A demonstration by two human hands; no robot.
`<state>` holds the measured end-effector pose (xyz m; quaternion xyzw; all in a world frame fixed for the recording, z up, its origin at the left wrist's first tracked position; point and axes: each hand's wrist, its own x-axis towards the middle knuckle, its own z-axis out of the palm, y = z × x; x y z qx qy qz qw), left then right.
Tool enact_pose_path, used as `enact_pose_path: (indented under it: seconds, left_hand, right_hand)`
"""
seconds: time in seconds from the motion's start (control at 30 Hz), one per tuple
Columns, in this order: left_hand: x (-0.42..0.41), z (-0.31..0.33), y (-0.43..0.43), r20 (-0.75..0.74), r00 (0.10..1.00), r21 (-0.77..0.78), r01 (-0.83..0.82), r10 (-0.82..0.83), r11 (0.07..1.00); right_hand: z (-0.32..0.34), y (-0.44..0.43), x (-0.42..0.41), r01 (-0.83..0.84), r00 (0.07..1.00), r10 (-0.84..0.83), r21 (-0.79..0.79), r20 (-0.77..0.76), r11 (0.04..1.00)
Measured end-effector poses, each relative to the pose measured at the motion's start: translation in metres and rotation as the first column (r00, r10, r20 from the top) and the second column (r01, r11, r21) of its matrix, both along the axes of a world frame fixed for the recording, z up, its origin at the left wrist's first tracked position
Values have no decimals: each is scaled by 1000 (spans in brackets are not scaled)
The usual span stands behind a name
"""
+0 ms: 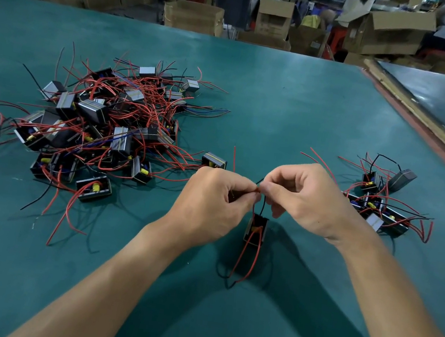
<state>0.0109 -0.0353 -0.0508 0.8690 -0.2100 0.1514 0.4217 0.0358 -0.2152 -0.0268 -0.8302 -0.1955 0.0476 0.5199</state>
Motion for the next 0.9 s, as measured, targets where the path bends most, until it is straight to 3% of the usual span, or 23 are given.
enact_pose_path:
  seconds: [0.17, 0.3, 0.53, 0.7, 0.9]
  left_hand:
    - [0, 3, 1, 213, 977, 189, -40, -2, 981]
    - [1, -1, 0, 160, 987, 138, -12, -10, 990]
    - [4, -1, -2, -257, 959, -270, 51, -123, 962]
    - [4, 7, 2, -369, 916, -339, 27, -159, 940]
    - [2, 11, 3, -412, 892, -328, 45, -185, 944]
  right_hand:
    - [2, 7, -3, 46, 972, -53, -33, -231, 998]
    - [5, 9, -3, 110, 929, -99, 12, -356, 994]
    - [6, 0, -5, 19, 1000, -19, 35, -3, 999]
    - [5, 1, -6, 10, 988, -7, -18, 156, 1000]
    - [4, 1, -6, -17, 986, 22, -34, 166, 999]
